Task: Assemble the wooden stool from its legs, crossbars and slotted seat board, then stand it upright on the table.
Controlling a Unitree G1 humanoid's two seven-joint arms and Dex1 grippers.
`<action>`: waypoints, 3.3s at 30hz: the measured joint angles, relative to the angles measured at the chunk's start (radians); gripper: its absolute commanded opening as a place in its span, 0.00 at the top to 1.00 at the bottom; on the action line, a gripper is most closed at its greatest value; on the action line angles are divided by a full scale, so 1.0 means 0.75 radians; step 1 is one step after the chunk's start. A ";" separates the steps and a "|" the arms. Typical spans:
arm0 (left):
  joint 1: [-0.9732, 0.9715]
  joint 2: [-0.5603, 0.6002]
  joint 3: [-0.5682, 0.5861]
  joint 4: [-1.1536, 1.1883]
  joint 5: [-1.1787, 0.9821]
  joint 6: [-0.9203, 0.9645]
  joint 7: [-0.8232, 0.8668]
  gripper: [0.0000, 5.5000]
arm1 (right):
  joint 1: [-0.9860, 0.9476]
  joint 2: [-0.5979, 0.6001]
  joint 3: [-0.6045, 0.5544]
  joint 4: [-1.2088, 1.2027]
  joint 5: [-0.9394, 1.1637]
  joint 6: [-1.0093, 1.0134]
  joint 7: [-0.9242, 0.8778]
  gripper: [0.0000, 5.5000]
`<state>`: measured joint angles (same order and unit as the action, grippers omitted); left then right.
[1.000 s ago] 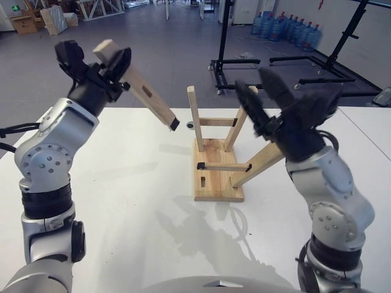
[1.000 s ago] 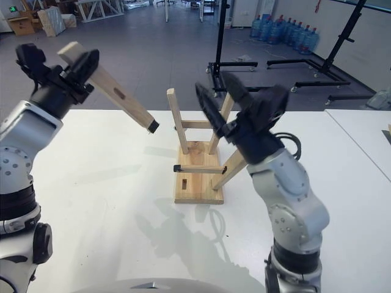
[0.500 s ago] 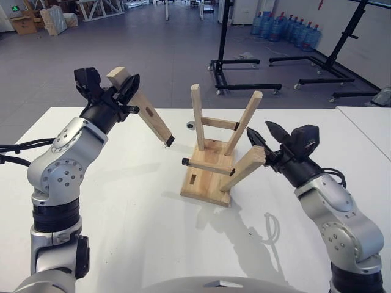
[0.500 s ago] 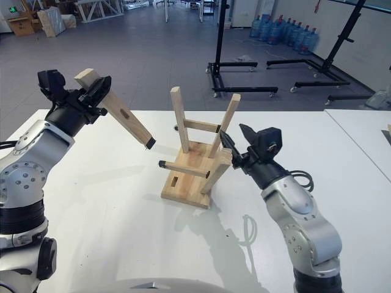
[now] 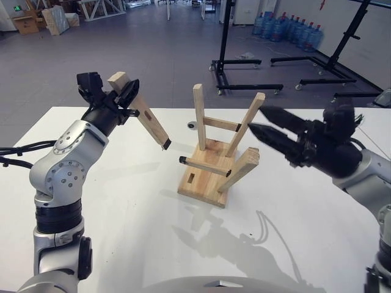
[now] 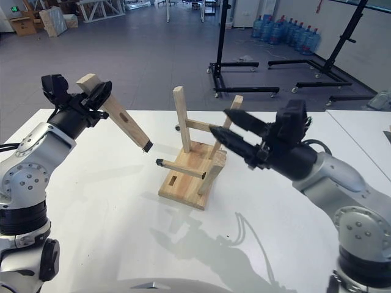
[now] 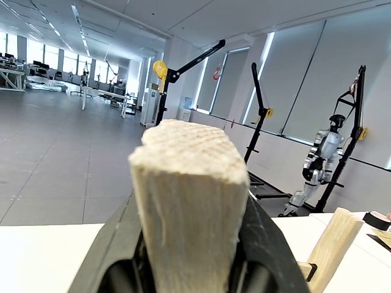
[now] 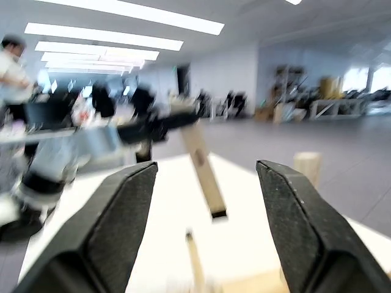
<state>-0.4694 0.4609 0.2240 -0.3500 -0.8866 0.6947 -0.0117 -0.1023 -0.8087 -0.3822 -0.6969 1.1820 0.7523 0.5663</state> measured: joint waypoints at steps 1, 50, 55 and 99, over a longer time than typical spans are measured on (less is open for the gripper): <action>0.000 -0.002 0.001 0.001 0.002 0.005 -0.003 0.82 | 0.027 -0.030 0.015 0.000 -0.041 -0.002 0.051 0.46; 0.196 -0.161 -0.072 0.056 0.095 0.059 -0.184 0.82 | 0.199 0.189 0.425 -0.083 -0.515 -0.209 -0.045 0.62; 0.199 -0.160 -0.101 0.021 0.133 0.059 -0.187 0.82 | 0.184 0.189 0.454 -0.082 -0.555 -0.215 -0.066 0.62; 0.310 -0.359 -0.219 -0.160 0.252 0.136 -0.123 0.45 | 0.153 0.403 0.496 -0.068 -0.605 -0.233 -0.249 0.63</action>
<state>-0.2368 0.1915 0.0600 -0.4702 -0.6974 0.7968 -0.1038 0.0124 -0.5067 -0.0100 -0.7477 0.7285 0.5775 0.3794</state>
